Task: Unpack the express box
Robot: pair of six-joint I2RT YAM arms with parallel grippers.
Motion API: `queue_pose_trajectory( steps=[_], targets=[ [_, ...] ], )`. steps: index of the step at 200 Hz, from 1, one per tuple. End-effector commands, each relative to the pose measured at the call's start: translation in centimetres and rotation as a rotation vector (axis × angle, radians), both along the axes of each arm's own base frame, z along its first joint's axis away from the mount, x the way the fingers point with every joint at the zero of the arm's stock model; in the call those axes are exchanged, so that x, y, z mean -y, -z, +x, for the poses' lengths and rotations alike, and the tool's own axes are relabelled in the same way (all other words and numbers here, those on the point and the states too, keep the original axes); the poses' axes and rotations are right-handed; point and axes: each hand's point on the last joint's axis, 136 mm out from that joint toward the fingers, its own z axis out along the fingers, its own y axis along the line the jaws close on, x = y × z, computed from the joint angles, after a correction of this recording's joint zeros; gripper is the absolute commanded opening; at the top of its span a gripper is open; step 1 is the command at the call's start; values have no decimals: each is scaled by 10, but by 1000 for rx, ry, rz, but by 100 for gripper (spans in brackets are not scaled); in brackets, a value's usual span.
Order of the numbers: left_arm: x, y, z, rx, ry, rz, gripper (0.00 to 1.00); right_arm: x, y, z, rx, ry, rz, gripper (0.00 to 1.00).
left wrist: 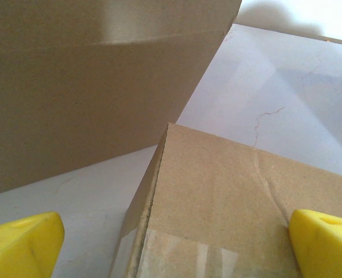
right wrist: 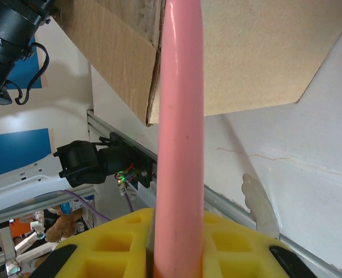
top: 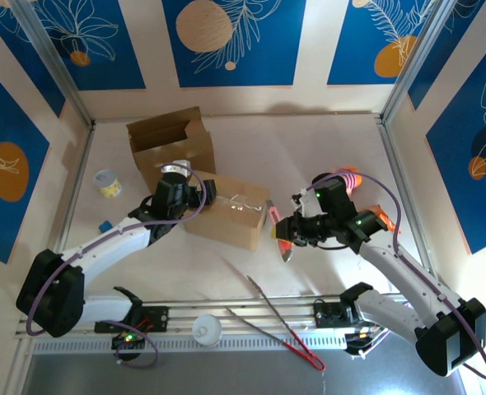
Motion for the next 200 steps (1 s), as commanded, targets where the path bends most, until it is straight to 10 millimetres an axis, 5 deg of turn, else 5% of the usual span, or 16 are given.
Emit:
queue_pose_trajectory(
  steps=[1, 200],
  targets=[
    [-16, 56, -24, -177, -6, 134, 99, -2, -7, 0, -7, -2, 18, 0],
    [-15, 56, -23, -176, -8, 137, 99, 0, 11, -9, -71, 10, -9, 0]
  ],
)
